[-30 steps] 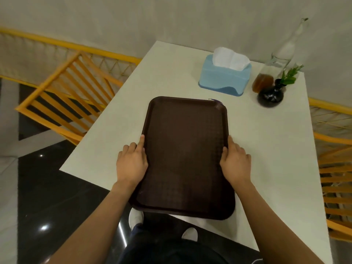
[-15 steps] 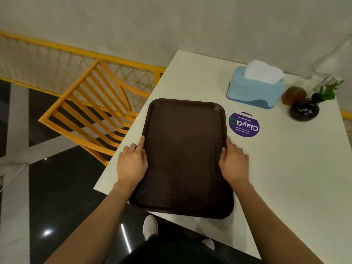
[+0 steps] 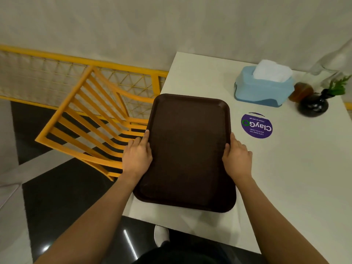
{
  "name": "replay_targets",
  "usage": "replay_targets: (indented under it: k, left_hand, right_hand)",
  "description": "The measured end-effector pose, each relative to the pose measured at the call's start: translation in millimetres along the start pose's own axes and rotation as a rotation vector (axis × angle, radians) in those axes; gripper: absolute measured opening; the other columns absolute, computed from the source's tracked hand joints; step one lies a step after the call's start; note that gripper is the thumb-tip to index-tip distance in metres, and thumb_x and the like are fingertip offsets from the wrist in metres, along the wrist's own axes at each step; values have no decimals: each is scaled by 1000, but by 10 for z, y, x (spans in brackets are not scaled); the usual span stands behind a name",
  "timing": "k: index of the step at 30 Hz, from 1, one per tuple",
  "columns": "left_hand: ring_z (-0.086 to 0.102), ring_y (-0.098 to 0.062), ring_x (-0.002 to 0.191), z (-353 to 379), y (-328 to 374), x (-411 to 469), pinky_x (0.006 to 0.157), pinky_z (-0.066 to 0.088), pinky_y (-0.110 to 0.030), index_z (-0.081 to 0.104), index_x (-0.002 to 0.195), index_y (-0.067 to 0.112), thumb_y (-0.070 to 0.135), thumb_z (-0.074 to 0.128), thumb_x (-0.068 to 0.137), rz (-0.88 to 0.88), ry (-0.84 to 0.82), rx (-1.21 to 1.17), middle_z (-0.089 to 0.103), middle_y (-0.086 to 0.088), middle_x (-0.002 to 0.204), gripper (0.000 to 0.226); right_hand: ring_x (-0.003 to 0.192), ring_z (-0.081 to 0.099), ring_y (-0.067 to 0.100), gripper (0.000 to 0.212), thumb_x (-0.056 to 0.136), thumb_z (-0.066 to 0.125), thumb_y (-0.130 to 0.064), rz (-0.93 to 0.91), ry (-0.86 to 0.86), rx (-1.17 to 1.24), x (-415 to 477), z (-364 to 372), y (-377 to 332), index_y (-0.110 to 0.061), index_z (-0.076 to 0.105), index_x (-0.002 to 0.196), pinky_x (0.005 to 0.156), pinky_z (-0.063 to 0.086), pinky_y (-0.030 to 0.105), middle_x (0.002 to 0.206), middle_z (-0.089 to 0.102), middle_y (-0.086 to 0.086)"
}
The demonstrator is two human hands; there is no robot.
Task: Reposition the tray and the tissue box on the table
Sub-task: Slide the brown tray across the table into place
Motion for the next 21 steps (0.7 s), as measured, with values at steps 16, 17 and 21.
replay_targets:
  k: [16, 17, 21]
  left_hand:
    - [55, -30, 120, 117, 400, 222, 97, 46, -46, 45, 151, 16, 27, 46, 103, 57, 30, -25, 63, -10, 131, 50]
    - [55, -30, 123, 123, 401, 221, 100, 45, -47, 45, 151, 16, 26, 46, 102, 58, 31, -39, 63, -9, 133, 50]
    - [51, -29, 132, 126, 391, 262, 109, 41, -48, 45, 151, 14, 23, 47, 102, 75, 27, -111, 61, -10, 138, 49]
  right_hand:
    - [129, 51, 34, 60, 103, 50, -43, 9, -10, 29, 123, -172, 378, -12, 37, 153, 103, 46, 52, 148, 50, 13]
    - [133, 48, 34, 62, 102, 50, -45, -4, -23, 38, 68, -156, 375, -13, 35, 154, 106, 45, 52, 152, 46, 11]
    - [146, 35, 30, 74, 102, 41, -55, -54, -80, 23, -138, -8, 316, -16, 18, 160, 120, 29, 52, 163, 32, 8]
Point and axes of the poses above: each hand's wrist, its own x-axis towards the middle knuckle, its own z-axis out of the palm, y = z × x, the point moved 10 cm from there along x, towards the middle knuckle
